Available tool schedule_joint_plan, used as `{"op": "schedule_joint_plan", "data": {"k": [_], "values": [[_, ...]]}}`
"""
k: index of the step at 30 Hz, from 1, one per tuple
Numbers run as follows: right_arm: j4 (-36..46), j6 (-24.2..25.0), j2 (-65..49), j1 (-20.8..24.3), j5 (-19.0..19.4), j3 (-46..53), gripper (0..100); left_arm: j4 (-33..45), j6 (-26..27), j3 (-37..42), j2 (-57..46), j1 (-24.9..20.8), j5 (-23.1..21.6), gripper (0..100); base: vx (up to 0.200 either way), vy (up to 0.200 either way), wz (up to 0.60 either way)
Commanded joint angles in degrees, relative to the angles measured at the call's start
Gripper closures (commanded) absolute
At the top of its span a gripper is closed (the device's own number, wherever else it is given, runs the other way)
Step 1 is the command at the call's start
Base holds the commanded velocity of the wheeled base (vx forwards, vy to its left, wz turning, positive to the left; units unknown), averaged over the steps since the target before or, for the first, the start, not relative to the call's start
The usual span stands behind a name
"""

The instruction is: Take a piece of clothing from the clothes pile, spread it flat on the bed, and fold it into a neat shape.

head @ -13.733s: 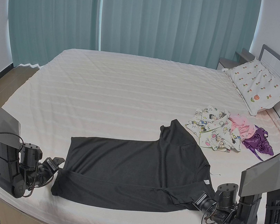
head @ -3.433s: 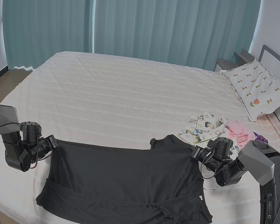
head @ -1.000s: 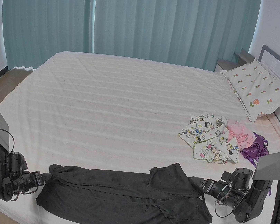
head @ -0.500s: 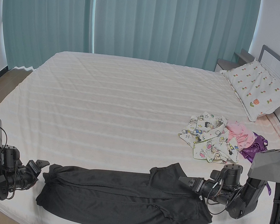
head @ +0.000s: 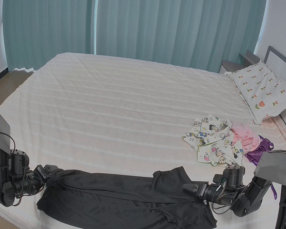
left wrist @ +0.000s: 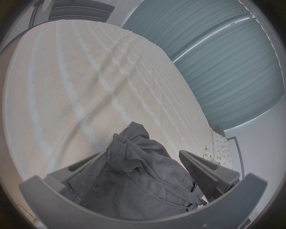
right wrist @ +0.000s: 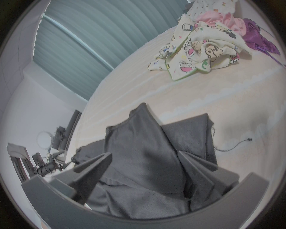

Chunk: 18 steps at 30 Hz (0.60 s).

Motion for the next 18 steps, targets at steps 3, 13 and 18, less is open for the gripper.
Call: {"op": "schedule_joint_plan", "data": {"k": [3, 13, 18], "values": [[3.65, -6.01, 1.16, -0.25, -0.02, 0.14, 100, -1.02, -0.02, -0.09, 0.65, -0.21, 0.09, 0, 0.0, 0.0, 0.0], [3.21, -3.99, -1.82, -0.16, 0.07, 3.3, 100, -1.02, 0.07, 0.08, 0.65, -0.21, 0.09, 0, 0.0, 0.0, 0.0], [3.21, -4.34, -4.11, -0.51, 0.25, 6.99, 100, -1.02, 0.07, 0.08, 0.74, -0.21, 0.09, 0, 0.0, 0.0, 0.0]]}}
